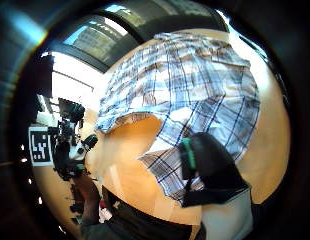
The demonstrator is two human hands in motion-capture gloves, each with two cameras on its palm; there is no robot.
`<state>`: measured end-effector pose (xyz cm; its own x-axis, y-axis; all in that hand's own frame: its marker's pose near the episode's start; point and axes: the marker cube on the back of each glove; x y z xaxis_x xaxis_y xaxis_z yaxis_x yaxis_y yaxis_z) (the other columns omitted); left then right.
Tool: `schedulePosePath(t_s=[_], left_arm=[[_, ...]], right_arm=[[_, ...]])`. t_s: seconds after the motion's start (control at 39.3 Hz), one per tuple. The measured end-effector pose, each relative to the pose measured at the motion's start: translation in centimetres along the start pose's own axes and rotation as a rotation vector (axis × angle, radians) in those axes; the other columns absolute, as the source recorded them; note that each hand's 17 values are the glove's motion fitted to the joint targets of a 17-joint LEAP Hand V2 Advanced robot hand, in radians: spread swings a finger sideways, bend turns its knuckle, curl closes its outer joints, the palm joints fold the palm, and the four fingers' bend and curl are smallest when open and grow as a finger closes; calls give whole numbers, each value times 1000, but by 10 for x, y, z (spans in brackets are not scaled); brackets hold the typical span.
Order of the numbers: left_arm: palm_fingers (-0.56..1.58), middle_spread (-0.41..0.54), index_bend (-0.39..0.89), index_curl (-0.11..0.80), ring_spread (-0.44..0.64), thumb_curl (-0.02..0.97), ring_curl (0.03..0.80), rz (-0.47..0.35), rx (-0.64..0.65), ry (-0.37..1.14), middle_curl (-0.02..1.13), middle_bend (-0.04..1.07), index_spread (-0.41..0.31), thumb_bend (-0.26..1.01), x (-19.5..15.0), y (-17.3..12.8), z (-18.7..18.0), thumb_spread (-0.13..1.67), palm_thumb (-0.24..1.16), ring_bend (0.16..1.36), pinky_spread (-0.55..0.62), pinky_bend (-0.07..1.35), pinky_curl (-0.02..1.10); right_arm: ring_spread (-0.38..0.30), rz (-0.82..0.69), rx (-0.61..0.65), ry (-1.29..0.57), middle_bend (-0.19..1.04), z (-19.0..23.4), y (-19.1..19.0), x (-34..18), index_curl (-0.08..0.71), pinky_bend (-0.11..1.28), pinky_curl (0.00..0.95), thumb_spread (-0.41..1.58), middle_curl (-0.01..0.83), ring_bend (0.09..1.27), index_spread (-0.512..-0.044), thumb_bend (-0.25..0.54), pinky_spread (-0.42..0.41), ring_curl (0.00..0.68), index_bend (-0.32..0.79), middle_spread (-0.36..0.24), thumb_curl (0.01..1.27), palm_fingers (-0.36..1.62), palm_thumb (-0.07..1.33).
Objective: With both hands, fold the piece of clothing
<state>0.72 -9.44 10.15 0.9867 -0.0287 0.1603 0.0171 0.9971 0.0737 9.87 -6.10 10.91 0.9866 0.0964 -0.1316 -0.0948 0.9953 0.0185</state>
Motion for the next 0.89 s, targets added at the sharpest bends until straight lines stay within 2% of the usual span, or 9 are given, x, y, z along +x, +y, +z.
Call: schedulePosePath(t_s=[0.08, 0.15, 0.23, 0.43, 0.59, 0.69, 0.74, 0.84, 0.89], left_arm=[[418, -65, 22, 178, 72, 333, 329, 27, -107, -20, 402, 298, -94, -11, 9, 9, 4, 1064, 464, 641, 224, 520, 321], [463, -84, 53, 173, 48, 336, 330, 64, -57, -60, 415, 350, -90, -17, 14, 8, -8, 1061, 471, 652, 212, 499, 320], [496, -97, 116, 187, 30, 339, 330, 92, -119, -77, 423, 362, -101, -21, 17, 14, -5, 1058, 473, 645, 205, 471, 318], [631, -147, 236, 264, -37, 329, 323, 120, -69, -55, 423, 332, -152, -5, 18, 9, 4, 1147, 479, 597, 186, 369, 299], [803, -195, 253, 312, -137, 330, 328, 125, 167, -34, 417, 303, -199, 4, 22, -10, 6, 1207, 514, 603, 133, 269, 282], [901, -229, 244, 335, -202, 343, 333, 123, 217, -49, 420, 301, -227, 29, 17, -11, 4, 1228, 586, 597, 89, 205, 273], [992, -248, 271, 354, -237, 357, 334, 119, 197, -69, 423, 303, -248, 42, 11, -7, 3, 1214, 632, 589, 57, 174, 269], [1060, -272, 267, 374, -282, 375, 343, 129, 229, -45, 430, 296, -276, 42, 8, -15, 3, 1181, 682, 581, 14, 143, 259], [1114, -288, 254, 381, -304, 384, 350, 138, 278, -60, 448, 332, -286, 35, 4, -29, 8, 1163, 695, 574, -9, 138, 260]], right_arm=[[101, -34, -82, 4, 165, 16, -6, 3, 226, 827, 374, 1138, 265, 415, -298, -50, 181, 267, 191, 3, 324, 295, 529], [100, -65, -158, 32, 163, 12, -2, 1, 249, 806, 369, 1147, 267, 396, -301, -63, 184, 267, 202, 6, 307, 315, 453], [100, -85, -199, 73, 161, -4, 5, -3, 265, 788, 363, 1136, 268, 381, -301, -59, 181, 268, 193, 8, 293, 325, 396], [62, -157, -254, 57, 158, 7, -1, -14, 278, 752, 354, 1151, 269, 429, -303, -2, 154, 295, 143, -3, 302, 350, 464], [-42, -65, -119, 248, 185, 2, -6, 0, 294, 664, 326, 1218, 283, 502, -327, 18, 105, 312, 171, -54, 299, 551, 529], [-115, -117, 0, 321, 193, 29, -25, 5, 314, 625, 317, 1263, 300, 522, -340, 45, 36, 326, 183, -101, 302, 717, 596], [-167, -138, 64, 352, 173, 37, -33, 8, 325, 655, 318, 1278, 299, 553, -337, 95, -69, 332, 208, -164, 321, 984, 693], [-243, -179, 251, 294, 193, 21, -49, 3, 349, 641, 328, 1280, 318, 555, -336, 133, -190, 349, 189, -205, 337, 1164, 792], [-266, -189, 225, 259, 249, 10, -43, 4, 357, 616, 334, 1273, 345, 577, -335, 134, -230, 368, 160, -228, 340, 1239, 813]])
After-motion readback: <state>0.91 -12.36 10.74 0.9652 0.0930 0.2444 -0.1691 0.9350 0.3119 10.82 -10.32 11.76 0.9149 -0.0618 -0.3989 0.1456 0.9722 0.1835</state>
